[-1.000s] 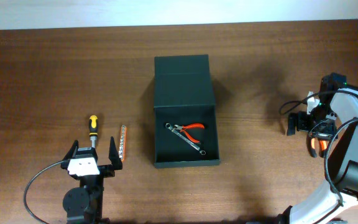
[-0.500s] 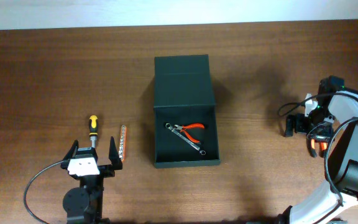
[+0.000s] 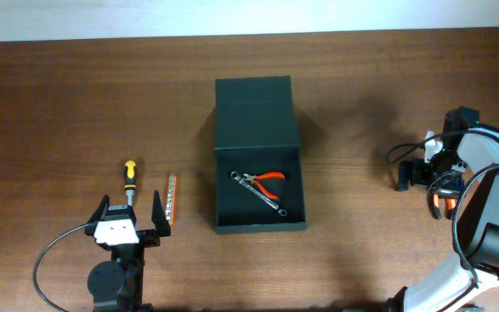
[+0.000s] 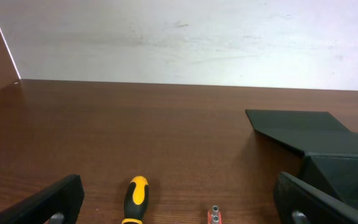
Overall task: Pack container
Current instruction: 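Lower the right gripper onto the pliers at the hinge, then close the right gripper on the pliers hinge and lift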
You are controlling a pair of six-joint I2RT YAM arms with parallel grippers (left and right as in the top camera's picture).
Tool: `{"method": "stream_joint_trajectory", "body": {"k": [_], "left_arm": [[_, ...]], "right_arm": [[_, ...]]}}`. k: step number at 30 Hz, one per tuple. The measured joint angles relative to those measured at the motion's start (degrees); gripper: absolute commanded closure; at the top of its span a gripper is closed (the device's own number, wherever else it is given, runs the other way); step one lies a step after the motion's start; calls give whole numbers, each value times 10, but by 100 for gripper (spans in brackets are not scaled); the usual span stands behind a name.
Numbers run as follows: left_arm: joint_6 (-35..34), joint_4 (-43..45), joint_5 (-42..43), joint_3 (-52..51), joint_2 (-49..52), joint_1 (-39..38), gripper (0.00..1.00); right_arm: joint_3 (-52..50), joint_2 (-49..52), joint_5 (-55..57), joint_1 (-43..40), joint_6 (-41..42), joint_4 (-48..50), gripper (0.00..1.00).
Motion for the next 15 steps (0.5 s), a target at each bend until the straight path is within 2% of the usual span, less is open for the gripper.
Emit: {"method": "stream_joint_trajectory", "body": {"k": [3,5,15], "left_arm": [[0,0,0,0,0,0,1],[0,0,0,0,0,0,1],[0,0,0,0,0,0,1]], "right_arm": [[0,0,-1,0,4,2,46],[0,0,-2,-1,4,2,53],[0,0,-3,-1,7,3,59]]}}
